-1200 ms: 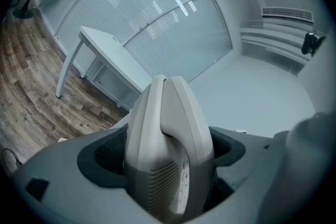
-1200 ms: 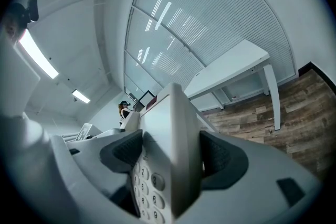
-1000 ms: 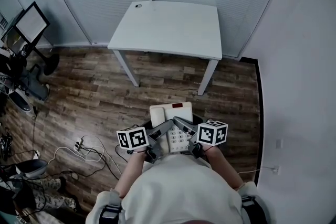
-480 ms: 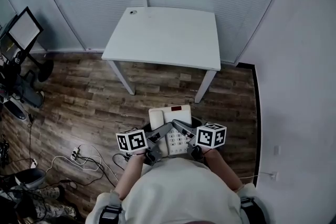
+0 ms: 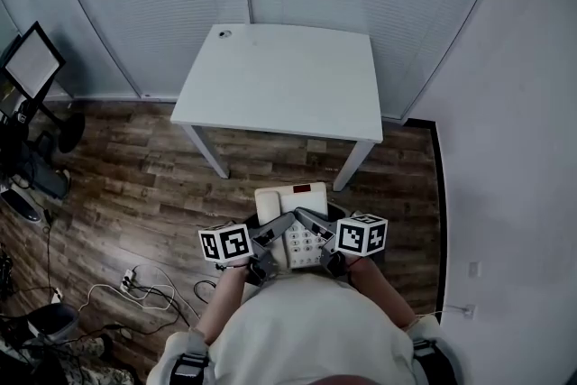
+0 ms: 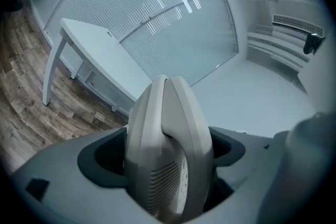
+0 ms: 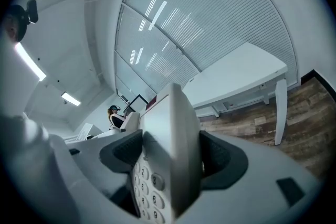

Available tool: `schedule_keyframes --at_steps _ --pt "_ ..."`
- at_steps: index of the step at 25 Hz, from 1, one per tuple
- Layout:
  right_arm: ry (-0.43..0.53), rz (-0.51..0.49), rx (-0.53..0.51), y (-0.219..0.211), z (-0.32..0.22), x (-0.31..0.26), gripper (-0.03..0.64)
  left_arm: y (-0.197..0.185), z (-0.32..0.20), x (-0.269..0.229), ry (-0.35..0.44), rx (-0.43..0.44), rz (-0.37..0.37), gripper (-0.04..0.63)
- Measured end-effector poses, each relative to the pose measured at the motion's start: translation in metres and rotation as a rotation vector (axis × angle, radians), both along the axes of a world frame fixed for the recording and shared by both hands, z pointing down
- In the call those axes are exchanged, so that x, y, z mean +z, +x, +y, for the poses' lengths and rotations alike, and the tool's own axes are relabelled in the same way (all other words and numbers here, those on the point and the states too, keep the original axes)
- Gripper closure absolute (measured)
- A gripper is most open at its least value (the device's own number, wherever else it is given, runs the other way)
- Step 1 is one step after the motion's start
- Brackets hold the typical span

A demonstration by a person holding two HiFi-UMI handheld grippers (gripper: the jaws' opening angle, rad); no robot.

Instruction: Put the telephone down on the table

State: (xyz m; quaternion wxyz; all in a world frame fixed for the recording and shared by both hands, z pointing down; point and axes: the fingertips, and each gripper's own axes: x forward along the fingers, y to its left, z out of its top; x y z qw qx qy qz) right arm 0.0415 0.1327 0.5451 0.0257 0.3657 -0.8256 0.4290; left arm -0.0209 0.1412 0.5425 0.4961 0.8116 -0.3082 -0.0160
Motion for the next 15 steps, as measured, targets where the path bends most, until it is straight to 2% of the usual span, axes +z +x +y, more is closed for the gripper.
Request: schedule_keyframes --at_steps 15 --pt "-0.011 0.029 0.025 -0.042 -0.112 -0.008 0.278 -0.042 -0.114 -0.006 -0.008 0.019 0.032 0.164"
